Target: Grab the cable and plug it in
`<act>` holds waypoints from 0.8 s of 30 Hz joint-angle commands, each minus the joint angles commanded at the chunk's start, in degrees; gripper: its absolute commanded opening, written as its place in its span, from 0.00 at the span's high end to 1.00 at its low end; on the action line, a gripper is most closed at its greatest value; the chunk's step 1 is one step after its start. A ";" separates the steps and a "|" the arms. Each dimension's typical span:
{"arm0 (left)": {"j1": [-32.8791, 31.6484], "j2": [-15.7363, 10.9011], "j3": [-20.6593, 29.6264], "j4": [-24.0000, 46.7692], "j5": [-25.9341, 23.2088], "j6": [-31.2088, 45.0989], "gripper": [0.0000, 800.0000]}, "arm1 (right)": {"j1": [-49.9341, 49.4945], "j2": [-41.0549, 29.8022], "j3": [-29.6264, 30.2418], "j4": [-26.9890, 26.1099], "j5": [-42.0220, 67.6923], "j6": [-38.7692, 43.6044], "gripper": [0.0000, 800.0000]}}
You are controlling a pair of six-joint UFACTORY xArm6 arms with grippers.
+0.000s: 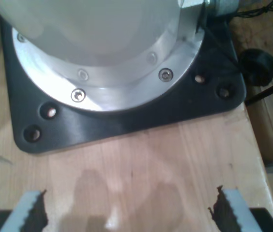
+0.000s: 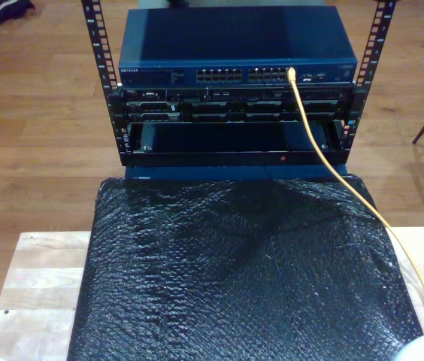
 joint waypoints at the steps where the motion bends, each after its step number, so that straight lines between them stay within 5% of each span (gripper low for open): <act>1: 0.00 -0.09 0.00 0.00 0.00 0.00 0.00 | 0.00 0.70 0.00 0.00 -0.09 -0.35 0.00; 24: 0.00 -0.09 0.00 -0.09 0.00 0.00 0.00 | -3.52 2.90 1.23 0.62 -2.46 -0.88 0.00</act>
